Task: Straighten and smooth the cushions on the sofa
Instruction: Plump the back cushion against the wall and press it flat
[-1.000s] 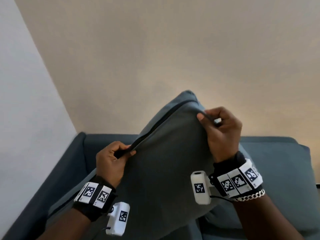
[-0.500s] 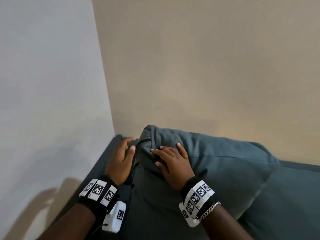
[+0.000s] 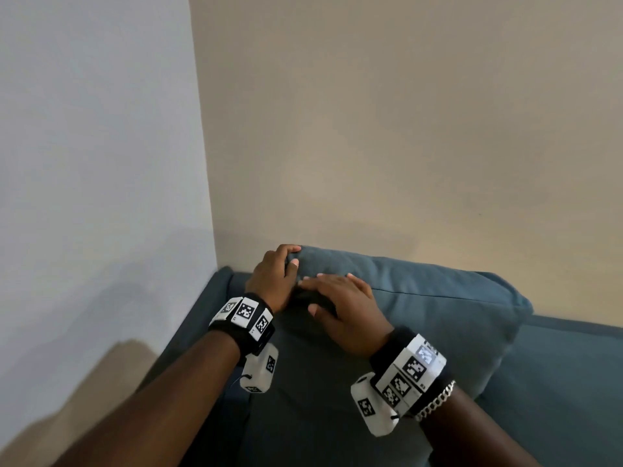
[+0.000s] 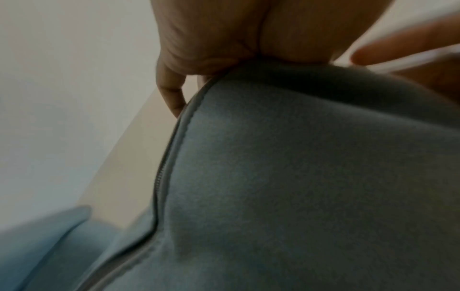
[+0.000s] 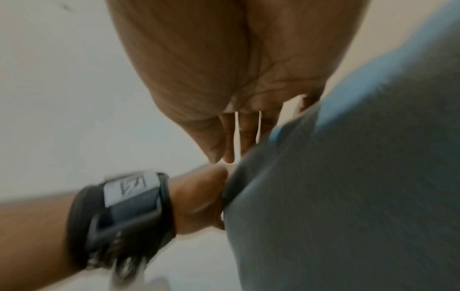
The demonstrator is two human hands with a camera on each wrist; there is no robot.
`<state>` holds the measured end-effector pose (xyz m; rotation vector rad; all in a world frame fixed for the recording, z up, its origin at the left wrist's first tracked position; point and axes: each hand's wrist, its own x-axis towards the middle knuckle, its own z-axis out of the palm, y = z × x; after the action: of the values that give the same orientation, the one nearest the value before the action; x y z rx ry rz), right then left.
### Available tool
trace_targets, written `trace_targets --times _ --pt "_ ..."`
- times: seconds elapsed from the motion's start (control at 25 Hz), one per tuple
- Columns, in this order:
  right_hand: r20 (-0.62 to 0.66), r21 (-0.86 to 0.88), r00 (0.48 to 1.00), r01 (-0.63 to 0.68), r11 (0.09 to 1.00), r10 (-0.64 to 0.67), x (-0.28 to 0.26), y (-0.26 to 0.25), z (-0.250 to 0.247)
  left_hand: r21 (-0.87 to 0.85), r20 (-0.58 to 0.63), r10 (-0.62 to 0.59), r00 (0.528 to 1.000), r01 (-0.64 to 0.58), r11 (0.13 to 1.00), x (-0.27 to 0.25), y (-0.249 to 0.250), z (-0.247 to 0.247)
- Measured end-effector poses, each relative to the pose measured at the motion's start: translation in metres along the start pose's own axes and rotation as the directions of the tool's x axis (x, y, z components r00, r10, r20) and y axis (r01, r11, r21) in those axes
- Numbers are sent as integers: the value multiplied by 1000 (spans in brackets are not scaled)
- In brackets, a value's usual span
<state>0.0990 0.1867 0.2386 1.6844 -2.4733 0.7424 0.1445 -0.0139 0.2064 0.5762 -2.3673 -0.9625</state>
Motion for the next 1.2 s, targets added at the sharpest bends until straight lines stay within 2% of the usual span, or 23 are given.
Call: trace_targets --times 0.12,0.2,0.24,0.32,0.36,0.4,0.44,0.48,0.52,0.56,0.64,0.72,0.76,0.84,0.88,0.92,0.96,1.0,1.04,1.08,1.12,1.16,1.2 --pt "-224 -34 974 -31 999 23 26 -9 -55 51 -45 27 999 -25 998 -6 -3 1" --pt "-496 -112 866 14 994 -68 37 -27 -105 75 -75 29 997 -23 997 -13 -1 1" --pt "-671 -103 733 59 993 -113 39 -39 -127 81 -83 41 996 -34 996 -16 -1 3" --pt "-922 -48 371 172 984 -109 41 -55 -135 76 -89 49 995 -43 996 -20 -1 3" --pt "-949 -61 299 136 989 -100 42 -56 -118 71 -94 49 994 -43 997 -21 0 1" --pt "-896 -104 433 17 994 -101 43 -50 -86 74 -95 44 994 -37 997 -22 1 -1" --pt "-661 -183 750 -146 972 -12 40 -46 -43 104 -79 21 997 -13 994 -24 2 -1" --pt "-271 -324 951 -235 917 148 36 -36 3 181 -38 -5 999 11 983 -27 3 -1" --pt "47 -476 964 -208 854 261 30 -25 38 265 37 -54 998 42 963 -33 3 1" --pt "202 -537 938 -133 833 280 28 -19 52 303 103 -100 990 64 951 -42 2 4" --pt "168 -382 958 -154 911 233 39 -25 26 280 116 -127 985 90 956 -52 1 4" --pt "-84 -39 983 -166 985 162 46 -34 -17 282 37 -73 997 60 958 -48 8 -1" --pt "-315 74 944 -77 994 97 45 -40 -39 293 21 -77 997 68 954 -47 12 -6" --pt "-731 105 682 112 988 1 31 -45 -59 320 73 -82 994 54 946 -43 20 -16" --pt "-787 27 617 88 996 -33 25 -42 -56 336 96 -84 992 47 941 -42 23 -21" --pt "-694 -107 719 -47 993 -41 18 -36 -46 367 126 -79 989 27 930 -42 27 -23" --pt "-438 -290 898 -184 939 41 9 -24 -23 405 163 -63 985 -9 914 -44 31 -23" --pt "-120 -441 981 -191 877 153 2 -12 1 454 217 -31 976 -72 888 -44 36 -23" --pt "82 -523 975 -133 842 205 -4 -4 13 503 278 4 961 -149 852 -46 40 -19" --pt "99 -505 982 -87 859 157 -2 -1 3 525 322 37 946 -210 825 -44 43 -16" --pt "-5 -381 994 -104 919 110 3 -2 -20 513 337 60 939 -237 825 -42 47 -15" --pt "-148 -188 984 -130 974 103 6 -5 -47 489 329 68 942 -232 841 -40 50 -17" --pt "-374 -74 926 -95 993 61 7 -8 -76 469 308 62 949 -208 858 -36 55 -18"
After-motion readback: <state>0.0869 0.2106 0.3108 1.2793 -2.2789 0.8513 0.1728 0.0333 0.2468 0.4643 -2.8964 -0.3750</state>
